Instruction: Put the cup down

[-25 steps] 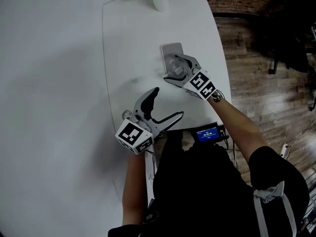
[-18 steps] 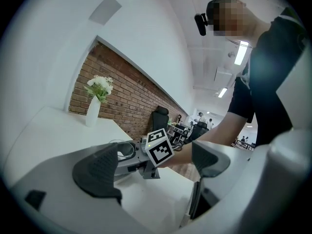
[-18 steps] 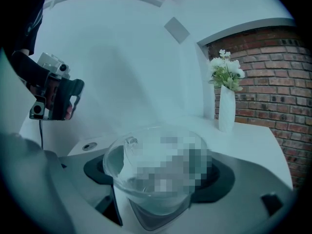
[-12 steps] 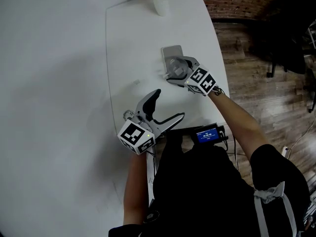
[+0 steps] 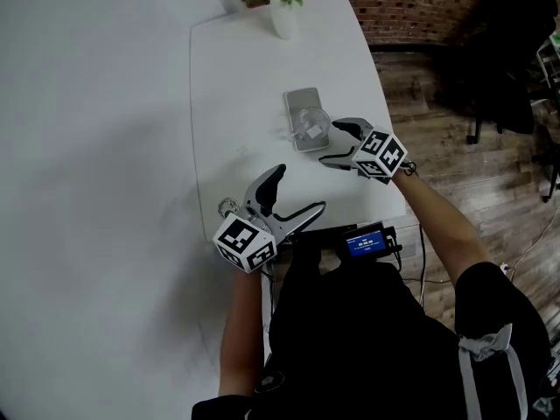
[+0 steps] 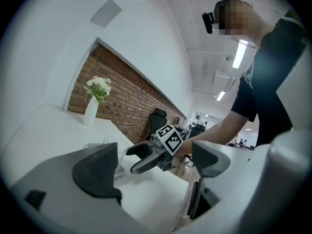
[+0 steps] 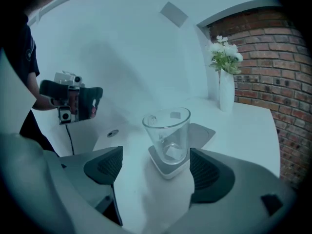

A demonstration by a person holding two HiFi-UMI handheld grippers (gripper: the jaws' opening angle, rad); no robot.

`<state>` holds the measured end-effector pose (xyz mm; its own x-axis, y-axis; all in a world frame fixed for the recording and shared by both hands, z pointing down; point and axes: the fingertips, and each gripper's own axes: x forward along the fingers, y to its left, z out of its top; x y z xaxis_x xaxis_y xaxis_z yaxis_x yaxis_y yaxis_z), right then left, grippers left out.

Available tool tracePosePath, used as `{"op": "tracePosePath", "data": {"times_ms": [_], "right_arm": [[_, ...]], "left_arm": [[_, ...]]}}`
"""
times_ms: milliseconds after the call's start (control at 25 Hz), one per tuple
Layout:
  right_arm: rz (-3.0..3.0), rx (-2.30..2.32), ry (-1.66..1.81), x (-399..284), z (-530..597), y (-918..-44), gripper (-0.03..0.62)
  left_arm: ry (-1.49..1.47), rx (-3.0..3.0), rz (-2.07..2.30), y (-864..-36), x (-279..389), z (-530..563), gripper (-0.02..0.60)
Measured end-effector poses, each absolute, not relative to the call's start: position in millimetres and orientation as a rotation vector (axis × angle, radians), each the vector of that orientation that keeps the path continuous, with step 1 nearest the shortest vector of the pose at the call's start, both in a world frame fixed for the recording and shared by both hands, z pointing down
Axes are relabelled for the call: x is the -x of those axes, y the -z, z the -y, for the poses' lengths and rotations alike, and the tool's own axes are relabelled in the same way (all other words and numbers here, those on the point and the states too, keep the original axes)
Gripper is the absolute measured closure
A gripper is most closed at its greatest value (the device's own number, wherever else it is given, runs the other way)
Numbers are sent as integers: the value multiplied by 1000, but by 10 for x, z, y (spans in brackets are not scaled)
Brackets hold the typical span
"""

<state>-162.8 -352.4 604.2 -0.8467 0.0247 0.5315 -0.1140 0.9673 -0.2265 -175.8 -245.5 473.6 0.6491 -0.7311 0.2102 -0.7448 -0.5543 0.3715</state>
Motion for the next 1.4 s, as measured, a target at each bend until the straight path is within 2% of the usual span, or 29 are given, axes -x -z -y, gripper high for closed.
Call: {"op": "tracePosePath", "data": {"times_ms": [280, 440, 560, 640, 760, 840, 920, 1400], "right_arm": [[2744, -149, -822, 1336, 3346, -5475, 165], [2865, -154, -893, 1297, 3297, -5073, 226], [2960, -164, -883, 1246, 3238, -4745, 304], [3008, -165, -871, 1218, 3200, -4558, 326], [3053, -168, -864, 1205, 3150, -4376, 333], [3067, -175, -853, 1198, 3123, -4298, 335], [3071, -183, -835, 1194, 3100, -4244, 335], [3073, -223, -765, 1199, 3105, -4227, 335]], "left_arm": [[-9, -2449, 1144, -4758, 1710, 2408, 110], [16, -2483, 1123, -4703, 1700, 2481, 131], [43, -2518, 1110, -4574, 1655, 2516, 153], [53, -2544, 1106, -4470, 1626, 2533, 174], [52, -2575, 1126, -4369, 1627, 2563, 201], [52, -2591, 1146, -4312, 1639, 2584, 265], [56, -2605, 1151, -4256, 1637, 2594, 289], [58, -2627, 1157, -4166, 1625, 2651, 305]]}}
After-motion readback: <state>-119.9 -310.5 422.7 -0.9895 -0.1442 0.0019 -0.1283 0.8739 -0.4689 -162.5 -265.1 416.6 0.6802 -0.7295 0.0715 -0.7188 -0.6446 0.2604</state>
